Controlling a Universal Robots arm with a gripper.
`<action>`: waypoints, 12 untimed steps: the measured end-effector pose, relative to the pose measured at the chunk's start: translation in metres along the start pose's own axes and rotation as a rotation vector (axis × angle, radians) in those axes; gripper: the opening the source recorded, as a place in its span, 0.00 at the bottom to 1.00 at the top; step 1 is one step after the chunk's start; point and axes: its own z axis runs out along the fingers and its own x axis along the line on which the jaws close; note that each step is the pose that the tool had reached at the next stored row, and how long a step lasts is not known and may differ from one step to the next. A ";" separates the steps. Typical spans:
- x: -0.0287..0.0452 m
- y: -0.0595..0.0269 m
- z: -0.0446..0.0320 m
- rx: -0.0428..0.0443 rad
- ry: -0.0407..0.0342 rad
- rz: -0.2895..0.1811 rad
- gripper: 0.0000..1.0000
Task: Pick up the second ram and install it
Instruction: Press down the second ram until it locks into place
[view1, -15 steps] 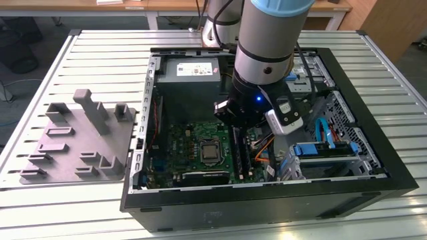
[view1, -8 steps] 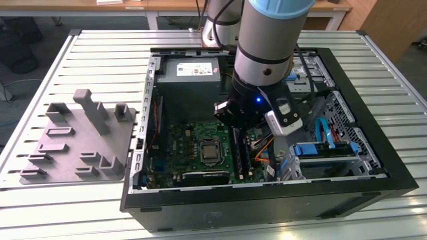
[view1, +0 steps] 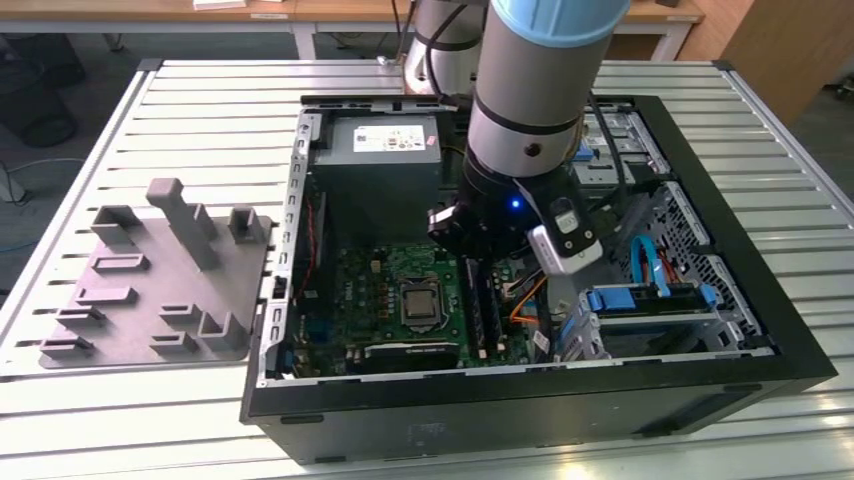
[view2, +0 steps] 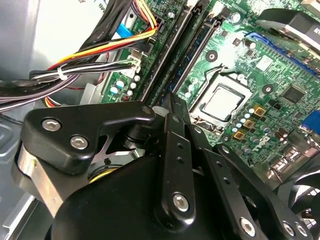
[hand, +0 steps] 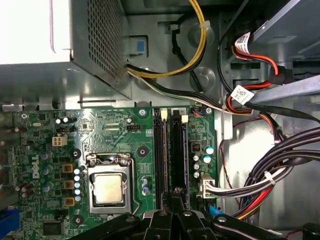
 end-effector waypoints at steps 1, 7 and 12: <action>0.0001 0.0005 0.0008 0.0002 0.0001 0.000 0.10; 0.0006 0.0111 0.0056 -0.0363 0.0021 0.000 0.10; 0.0043 0.0252 0.0121 -0.0531 0.0030 -0.001 0.10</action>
